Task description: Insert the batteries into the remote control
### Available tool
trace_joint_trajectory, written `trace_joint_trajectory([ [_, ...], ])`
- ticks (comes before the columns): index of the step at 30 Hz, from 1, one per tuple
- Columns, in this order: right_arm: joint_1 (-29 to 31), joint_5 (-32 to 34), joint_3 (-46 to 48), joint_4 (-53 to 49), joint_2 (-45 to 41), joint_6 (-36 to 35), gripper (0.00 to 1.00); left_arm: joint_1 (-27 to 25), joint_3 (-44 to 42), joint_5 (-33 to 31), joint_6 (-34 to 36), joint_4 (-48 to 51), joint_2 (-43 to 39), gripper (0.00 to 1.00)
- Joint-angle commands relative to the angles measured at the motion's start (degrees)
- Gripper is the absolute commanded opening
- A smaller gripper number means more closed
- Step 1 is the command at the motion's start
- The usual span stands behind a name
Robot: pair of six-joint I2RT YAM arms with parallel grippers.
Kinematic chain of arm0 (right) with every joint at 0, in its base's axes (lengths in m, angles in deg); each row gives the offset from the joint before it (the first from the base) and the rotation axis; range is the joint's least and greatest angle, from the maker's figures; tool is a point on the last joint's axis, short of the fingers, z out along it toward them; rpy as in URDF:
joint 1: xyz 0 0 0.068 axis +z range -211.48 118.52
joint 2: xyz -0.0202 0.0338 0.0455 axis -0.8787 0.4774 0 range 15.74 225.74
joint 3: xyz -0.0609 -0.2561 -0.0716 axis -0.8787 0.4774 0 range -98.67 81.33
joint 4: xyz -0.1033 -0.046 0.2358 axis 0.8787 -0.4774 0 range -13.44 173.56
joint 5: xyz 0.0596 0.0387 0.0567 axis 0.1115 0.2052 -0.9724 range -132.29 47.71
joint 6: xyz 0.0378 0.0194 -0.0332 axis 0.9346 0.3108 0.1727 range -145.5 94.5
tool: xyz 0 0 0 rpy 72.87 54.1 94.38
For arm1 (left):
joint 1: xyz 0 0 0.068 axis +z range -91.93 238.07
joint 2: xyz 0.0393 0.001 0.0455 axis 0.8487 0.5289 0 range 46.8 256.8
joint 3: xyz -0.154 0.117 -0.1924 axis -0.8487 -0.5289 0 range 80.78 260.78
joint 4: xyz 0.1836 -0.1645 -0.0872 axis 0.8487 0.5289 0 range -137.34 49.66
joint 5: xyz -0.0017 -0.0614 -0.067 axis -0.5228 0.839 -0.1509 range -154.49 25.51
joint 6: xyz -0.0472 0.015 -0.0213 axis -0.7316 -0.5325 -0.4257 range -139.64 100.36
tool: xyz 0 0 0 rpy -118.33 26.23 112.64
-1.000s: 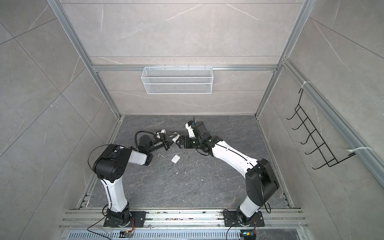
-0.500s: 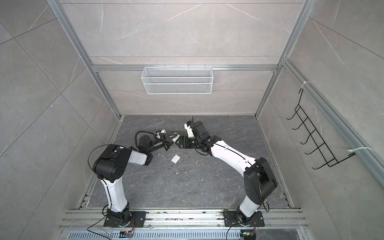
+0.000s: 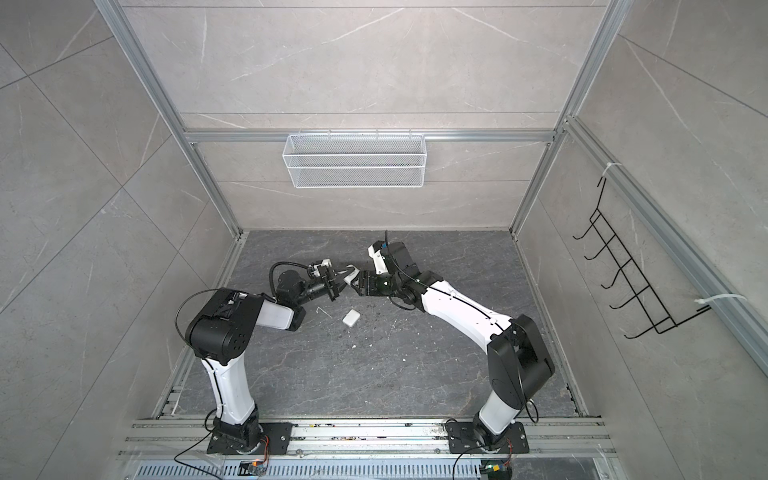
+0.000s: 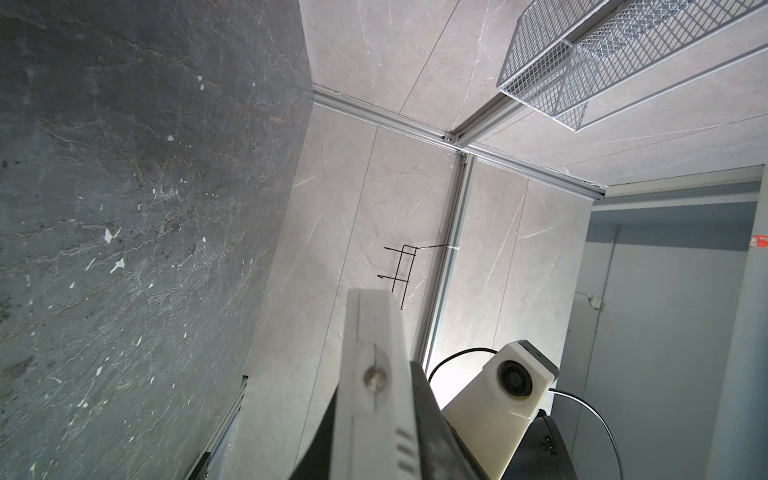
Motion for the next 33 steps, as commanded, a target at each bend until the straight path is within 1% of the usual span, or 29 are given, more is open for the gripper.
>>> trace_joint_trajectory([
  [1,0.31,-0.81,-0.98,1.47,0.59,0.52,0.67,0.08,0.32,1.03,-0.15,-3.93,-2.44,0.00],
  [28,0.36,-2.76,-0.14,3.83,1.67,2.59,0.47,0.09,0.54,1.03,-0.32,-3.88,-3.16,0.00],
  [30,0.41,-2.92,-0.10,3.96,1.52,2.77,0.43,0.09,0.74,1.04,-0.32,-3.90,-2.89,0.00],
  [33,0.51,-2.76,0.04,4.02,1.08,3.22,0.43,0.09,0.85,0.81,-0.27,-3.93,-2.89,0.00],
])
